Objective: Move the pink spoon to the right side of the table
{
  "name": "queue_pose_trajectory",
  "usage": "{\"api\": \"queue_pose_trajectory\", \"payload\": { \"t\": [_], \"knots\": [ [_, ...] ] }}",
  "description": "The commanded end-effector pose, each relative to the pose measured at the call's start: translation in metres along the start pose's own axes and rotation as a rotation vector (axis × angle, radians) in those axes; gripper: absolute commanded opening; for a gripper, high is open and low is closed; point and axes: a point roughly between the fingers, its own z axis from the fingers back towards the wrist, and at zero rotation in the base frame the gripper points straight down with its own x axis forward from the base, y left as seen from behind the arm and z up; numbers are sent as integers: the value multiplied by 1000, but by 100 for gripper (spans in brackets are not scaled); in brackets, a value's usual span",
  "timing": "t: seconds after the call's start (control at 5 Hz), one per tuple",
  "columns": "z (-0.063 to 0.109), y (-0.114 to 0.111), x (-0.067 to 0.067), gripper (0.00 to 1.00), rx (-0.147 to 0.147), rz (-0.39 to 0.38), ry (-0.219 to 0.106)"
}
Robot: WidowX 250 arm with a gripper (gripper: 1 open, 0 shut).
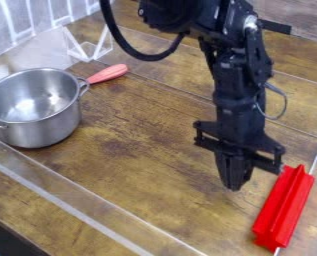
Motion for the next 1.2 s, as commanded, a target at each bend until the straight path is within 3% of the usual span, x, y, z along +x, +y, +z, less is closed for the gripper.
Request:
{"api": "queue_pose_trajectory", "payload": {
  "t": [0.0, 0.4, 0.6, 0.8, 1.0],
  "knots": [
    [17, 14, 12, 100, -4, 51, -75],
    [15, 46, 24, 100, 21, 234, -121],
    [14, 53, 31, 100, 26, 246, -138],
    [13, 58, 31, 0, 31, 261, -142],
    [18, 68, 30, 0, 29, 237, -138]
  ]
}}
